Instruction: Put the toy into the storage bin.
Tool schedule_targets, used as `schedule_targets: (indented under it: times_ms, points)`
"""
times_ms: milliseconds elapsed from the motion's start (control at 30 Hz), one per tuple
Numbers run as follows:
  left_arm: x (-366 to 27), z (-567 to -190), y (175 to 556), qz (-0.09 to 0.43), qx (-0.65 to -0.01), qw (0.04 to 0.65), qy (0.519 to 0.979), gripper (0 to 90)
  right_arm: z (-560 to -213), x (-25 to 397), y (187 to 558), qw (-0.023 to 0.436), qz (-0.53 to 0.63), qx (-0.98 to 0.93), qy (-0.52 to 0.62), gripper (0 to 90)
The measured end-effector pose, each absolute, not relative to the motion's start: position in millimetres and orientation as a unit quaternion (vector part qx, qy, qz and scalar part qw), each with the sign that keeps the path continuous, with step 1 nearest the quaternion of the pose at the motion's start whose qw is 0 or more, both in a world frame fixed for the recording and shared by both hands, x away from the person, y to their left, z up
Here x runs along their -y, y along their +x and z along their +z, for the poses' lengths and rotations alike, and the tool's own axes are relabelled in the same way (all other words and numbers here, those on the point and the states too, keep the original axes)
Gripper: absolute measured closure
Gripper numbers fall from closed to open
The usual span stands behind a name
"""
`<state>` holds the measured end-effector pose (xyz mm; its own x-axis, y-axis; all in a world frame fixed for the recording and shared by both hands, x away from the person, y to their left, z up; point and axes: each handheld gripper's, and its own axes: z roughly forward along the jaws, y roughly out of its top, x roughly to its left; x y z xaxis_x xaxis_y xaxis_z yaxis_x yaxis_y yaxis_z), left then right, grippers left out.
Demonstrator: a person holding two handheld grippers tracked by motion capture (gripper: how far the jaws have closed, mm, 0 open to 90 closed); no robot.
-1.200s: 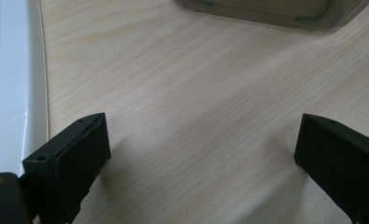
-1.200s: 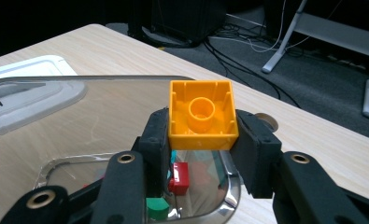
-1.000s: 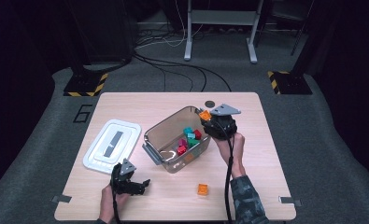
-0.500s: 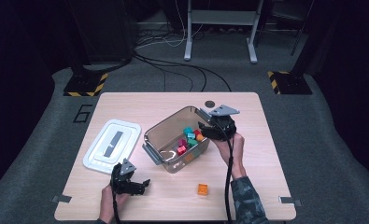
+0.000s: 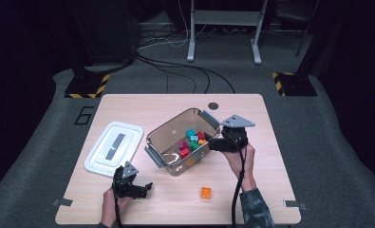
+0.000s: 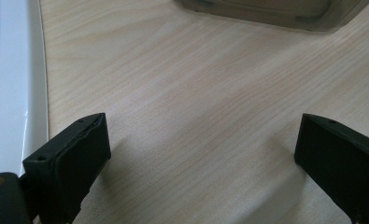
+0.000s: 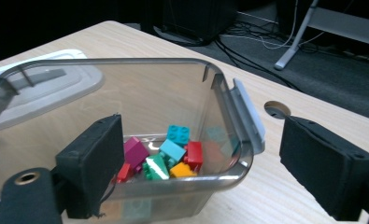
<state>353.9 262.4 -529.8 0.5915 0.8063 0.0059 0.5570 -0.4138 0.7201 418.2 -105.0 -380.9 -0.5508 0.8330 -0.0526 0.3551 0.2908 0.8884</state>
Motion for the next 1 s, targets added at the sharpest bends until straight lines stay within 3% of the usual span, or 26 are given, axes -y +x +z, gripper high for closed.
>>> schedule_targets:
  times_ms: [433,1000]
  points:
    - [-262,-530,354,0.180,-0.415,0.348,0.821,3.3,-409,114,388,0.243,0.437,-0.776,0.384,3.1]
    - [-262,-530,354,0.180,-0.415,0.348,0.821,3.3,-443,111,364,0.217,0.425,-0.801,0.361,0.4]
